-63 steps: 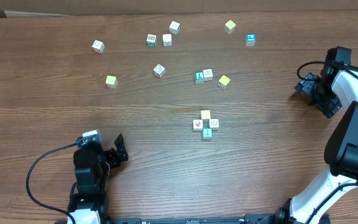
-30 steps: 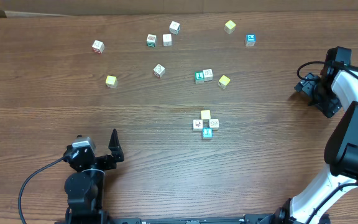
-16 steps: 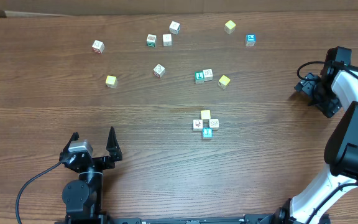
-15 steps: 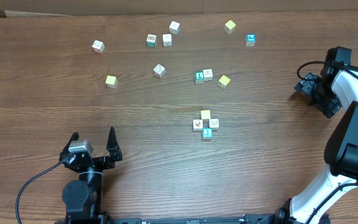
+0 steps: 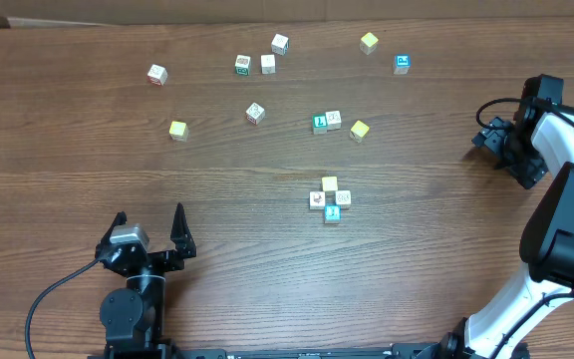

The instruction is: Form a circle

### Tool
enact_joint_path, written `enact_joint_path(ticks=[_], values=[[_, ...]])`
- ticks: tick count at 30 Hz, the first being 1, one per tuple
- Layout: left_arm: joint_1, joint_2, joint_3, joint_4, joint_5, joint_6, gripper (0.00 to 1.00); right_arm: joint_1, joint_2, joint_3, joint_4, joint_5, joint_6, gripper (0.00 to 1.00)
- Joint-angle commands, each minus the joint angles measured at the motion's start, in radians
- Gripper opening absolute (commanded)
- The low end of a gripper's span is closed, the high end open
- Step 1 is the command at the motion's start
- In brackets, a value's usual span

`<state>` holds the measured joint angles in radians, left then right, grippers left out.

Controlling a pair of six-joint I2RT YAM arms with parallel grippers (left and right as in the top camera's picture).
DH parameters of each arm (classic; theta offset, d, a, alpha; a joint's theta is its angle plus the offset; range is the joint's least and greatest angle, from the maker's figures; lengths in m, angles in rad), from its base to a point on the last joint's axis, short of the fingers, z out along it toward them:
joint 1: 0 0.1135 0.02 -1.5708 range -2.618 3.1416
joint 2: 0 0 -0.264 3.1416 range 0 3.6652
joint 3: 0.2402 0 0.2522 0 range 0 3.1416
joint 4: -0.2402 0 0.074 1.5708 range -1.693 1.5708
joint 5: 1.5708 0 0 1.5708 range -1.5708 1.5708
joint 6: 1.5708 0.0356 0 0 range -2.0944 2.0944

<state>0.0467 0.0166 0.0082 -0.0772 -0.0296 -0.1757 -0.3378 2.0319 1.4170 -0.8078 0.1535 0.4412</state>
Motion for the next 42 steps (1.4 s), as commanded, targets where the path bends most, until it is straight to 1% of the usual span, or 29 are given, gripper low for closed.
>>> enact_joint_path(ticks=[1,29,34,42], values=[[0.005,-0.012,-0.003,0.002,0.004,0.023,1.0,0.002,-0.027,-0.004,0.003,0.003,0.003,1.0],[0.005,-0.012,-0.003,0.001,0.004,0.023,0.99,0.005,-0.032,-0.004,0.003,0.003,0.003,1.0],[0.005,-0.012,-0.003,0.001,0.004,0.023,1.0,0.024,-0.098,-0.004,0.003,0.003,0.003,1.0],[0.005,-0.012,-0.003,0.001,0.004,0.023,0.99,0.109,-0.283,-0.004,0.003,0.003,0.003,1.0]])
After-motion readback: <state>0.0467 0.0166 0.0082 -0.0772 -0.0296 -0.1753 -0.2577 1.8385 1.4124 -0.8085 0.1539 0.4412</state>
